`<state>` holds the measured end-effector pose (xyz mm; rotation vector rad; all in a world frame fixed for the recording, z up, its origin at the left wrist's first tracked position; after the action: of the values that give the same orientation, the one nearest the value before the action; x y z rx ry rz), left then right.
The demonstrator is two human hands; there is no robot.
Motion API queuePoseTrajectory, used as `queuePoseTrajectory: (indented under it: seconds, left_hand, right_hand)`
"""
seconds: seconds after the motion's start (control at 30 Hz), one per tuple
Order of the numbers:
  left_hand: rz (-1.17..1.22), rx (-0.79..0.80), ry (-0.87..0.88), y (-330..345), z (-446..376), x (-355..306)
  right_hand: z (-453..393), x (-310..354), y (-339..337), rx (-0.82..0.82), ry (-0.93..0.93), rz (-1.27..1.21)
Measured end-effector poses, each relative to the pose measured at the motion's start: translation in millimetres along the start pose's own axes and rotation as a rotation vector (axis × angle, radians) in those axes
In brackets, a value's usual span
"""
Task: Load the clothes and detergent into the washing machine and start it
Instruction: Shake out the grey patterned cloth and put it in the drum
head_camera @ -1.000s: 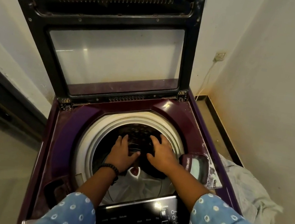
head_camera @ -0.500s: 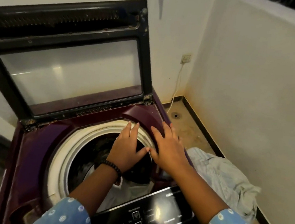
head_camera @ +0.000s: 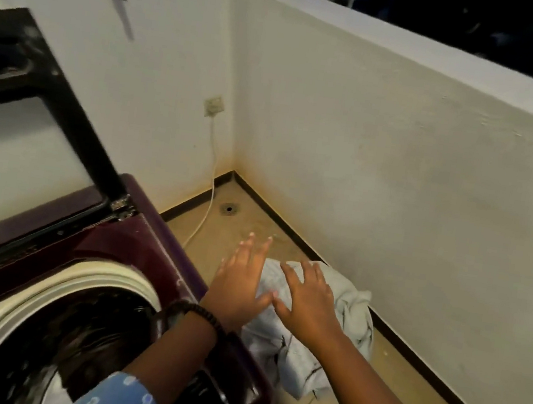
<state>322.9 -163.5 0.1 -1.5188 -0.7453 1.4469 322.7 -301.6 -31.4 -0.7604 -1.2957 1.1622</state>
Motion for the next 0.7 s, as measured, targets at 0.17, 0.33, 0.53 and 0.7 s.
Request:
queuePoseTrajectory:
  seconds: [0.17, 0.33, 0.53, 0.7]
  left_hand:
    - [-0.150, 0.103, 0.086, 53, -39, -24]
    - [-0.224, 0.244, 0.066, 109, -68, -25]
    - [-0.213, 0.410, 0.023, 166, -105, -15]
    - [-0.271, 0.467, -0.042, 215, -136, 5]
  right_hand:
    - [-2, -61, 18, 0.064, 0.133, -0.035]
    - [-13, -108, 48, 0.146, 0.231, -0.054]
    - [-41, -145, 91, 0.244, 0.271, -0.117]
    - [-66, -162, 137, 0.312, 0.271, -0.110]
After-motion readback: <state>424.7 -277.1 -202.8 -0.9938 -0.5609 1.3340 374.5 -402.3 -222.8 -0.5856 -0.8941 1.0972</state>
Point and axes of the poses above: each hand's wrist, its own z-axis away from the middle knuckle, its own y-axis out of the palm, x = y × z, the point moved 4 cm from there along -z, towards the middle knuckle, and after that the axes turned 4 degrees about -x, right-handed, at the moved point
